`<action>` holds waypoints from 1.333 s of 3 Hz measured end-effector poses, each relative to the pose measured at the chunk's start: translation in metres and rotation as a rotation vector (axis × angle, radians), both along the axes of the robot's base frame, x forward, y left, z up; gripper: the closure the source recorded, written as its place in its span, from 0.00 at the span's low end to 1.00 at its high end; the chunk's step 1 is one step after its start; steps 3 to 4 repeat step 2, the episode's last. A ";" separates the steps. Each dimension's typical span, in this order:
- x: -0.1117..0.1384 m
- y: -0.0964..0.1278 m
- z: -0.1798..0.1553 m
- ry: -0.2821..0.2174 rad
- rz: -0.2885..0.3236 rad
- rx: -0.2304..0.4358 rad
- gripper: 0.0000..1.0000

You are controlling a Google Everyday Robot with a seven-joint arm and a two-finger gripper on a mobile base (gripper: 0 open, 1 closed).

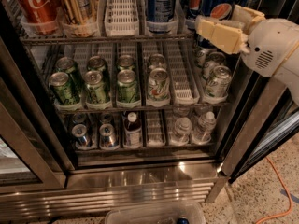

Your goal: Pick pepsi can from top shelf of fridge

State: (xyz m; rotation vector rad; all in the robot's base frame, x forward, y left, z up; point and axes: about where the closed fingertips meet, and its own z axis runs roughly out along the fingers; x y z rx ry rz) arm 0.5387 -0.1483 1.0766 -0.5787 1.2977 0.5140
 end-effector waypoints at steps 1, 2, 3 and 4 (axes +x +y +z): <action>-0.002 0.001 -0.004 -0.001 0.036 0.000 1.00; -0.006 0.002 -0.006 0.002 0.056 -0.001 1.00; -0.006 0.002 -0.006 0.002 0.056 -0.001 1.00; -0.006 0.002 -0.006 0.002 0.056 -0.001 1.00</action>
Offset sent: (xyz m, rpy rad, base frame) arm -0.0104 -0.0035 -0.0116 0.0002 0.0081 0.0704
